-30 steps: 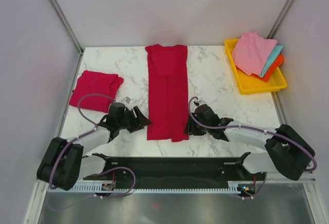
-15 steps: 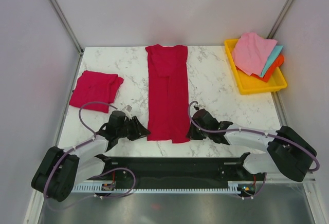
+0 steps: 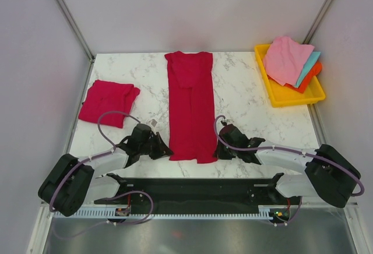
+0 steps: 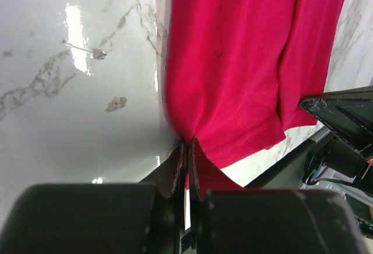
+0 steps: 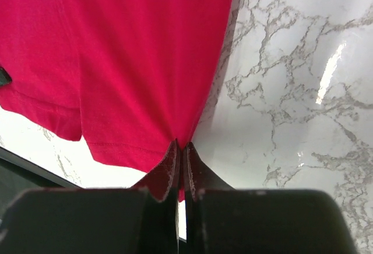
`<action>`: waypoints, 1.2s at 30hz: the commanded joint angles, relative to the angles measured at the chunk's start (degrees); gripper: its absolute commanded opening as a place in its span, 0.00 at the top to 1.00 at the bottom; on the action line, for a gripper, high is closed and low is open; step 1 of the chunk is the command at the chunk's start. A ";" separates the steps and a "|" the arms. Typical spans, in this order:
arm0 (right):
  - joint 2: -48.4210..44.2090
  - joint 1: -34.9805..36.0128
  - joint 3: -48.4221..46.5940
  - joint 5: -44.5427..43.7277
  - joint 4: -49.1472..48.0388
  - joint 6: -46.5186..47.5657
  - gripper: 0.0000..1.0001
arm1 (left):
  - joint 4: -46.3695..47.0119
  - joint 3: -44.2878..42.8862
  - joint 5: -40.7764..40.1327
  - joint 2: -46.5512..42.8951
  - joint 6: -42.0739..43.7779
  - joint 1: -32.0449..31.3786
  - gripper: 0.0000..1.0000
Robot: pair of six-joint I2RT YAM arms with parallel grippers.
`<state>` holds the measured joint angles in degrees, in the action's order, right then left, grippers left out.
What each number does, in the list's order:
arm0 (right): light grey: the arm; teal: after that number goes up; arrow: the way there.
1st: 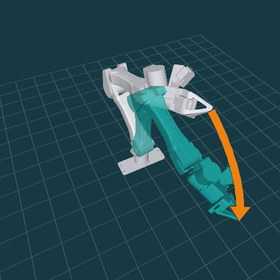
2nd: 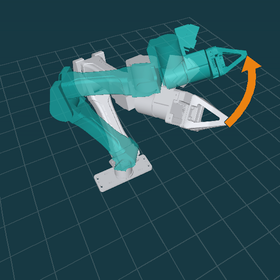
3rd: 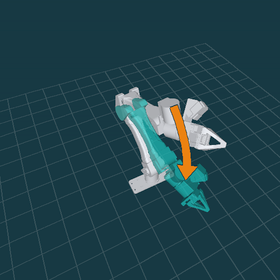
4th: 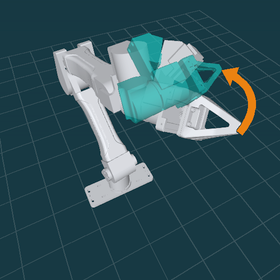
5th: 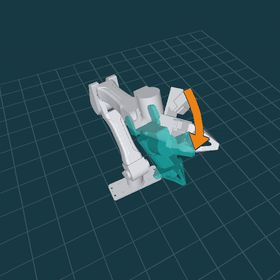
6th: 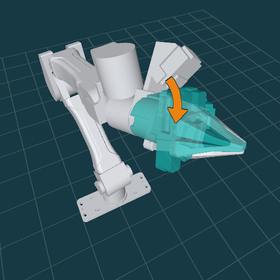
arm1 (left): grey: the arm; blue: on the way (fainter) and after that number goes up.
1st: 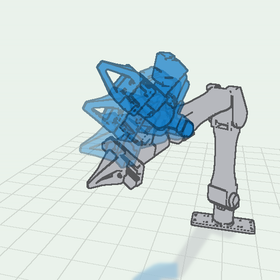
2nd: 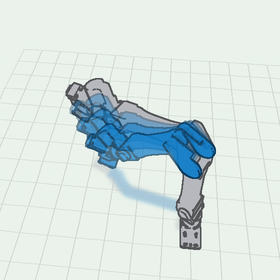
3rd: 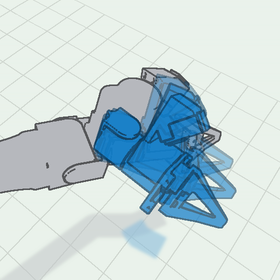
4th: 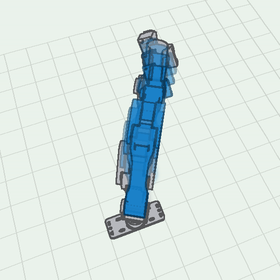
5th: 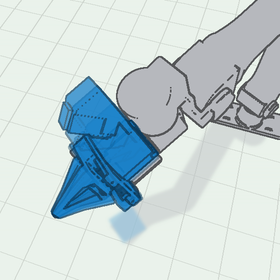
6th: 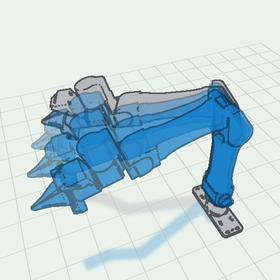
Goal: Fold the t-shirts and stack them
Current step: Fold the tshirt
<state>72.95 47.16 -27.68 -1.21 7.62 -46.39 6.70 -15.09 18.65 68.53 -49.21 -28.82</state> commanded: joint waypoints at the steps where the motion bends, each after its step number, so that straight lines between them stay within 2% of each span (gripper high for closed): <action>1: -0.35 0.48 -1.94 -0.81 0.82 0.60 0.99 | -7.84 0.24 -5.29 0.82 1.13 -1.59 0.98; 10: -1.67 0.39 -8.43 -6.15 6.26 3.32 1.00 | -15.75 -8.10 -6.00 -4.02 2.01 -1.42 0.98; 13: -1.23 -0.04 -11.15 -8.97 7.41 4.20 1.00 | -15.75 -11.70 -4.68 -1.83 1.93 -1.24 0.98; 22: 4.56 -5.93 -20.38 -8.81 7.33 6.75 1.00 | -15.75 -22.08 -4.51 5.73 1.66 1.92 0.98; 36: 20.99 -16.30 -36.99 -2.31 7.41 8.25 1.00 | -14.34 -38.16 -3.19 19.88 -0.97 8.25 0.98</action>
<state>91.66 32.12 -60.42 -5.02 15.46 -38.74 -8.95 -48.97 15.16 86.52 -48.84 -21.71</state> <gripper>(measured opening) 0.050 0.027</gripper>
